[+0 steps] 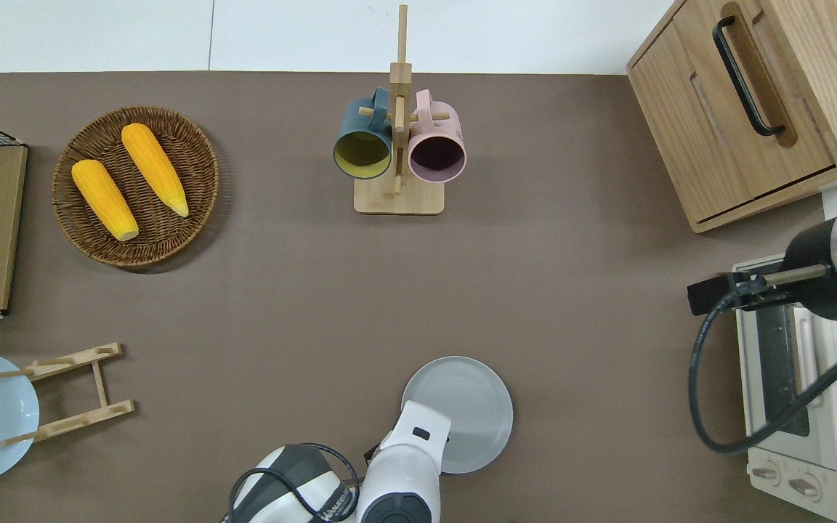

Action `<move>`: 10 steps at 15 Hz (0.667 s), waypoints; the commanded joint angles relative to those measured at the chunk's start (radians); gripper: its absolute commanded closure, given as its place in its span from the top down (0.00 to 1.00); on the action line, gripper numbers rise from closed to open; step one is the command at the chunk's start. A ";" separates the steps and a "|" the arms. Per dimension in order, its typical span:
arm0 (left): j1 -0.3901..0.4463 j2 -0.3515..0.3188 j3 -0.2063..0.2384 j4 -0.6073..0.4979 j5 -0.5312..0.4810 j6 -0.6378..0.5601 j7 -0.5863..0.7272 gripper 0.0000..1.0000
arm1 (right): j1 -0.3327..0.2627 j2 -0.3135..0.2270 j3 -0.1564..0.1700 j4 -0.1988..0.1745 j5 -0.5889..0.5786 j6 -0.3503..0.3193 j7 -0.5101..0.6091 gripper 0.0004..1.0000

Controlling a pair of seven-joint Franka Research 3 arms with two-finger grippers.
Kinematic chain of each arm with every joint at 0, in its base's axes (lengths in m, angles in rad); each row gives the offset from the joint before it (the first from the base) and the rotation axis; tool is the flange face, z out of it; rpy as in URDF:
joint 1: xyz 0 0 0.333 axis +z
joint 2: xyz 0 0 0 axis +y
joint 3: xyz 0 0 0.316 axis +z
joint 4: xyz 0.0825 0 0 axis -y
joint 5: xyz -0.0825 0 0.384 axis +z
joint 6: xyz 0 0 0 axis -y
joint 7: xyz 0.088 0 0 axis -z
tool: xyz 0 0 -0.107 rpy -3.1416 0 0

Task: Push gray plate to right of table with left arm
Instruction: 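Push the gray plate with the left gripper toward the toaster oven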

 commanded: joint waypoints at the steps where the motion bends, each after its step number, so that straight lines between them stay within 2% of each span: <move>1: -0.048 0.164 0.004 0.091 0.187 -0.002 -0.207 0.00 | -0.020 -0.006 0.013 0.004 0.010 -0.012 0.001 0.98; 4: -0.079 0.241 0.004 0.158 0.310 -0.031 -0.344 0.00 | -0.020 -0.006 0.015 0.004 0.010 -0.012 0.001 0.98; 10: -0.165 0.420 0.013 0.373 0.456 -0.198 -0.492 0.00 | -0.020 -0.006 0.015 0.004 0.010 -0.012 0.000 0.98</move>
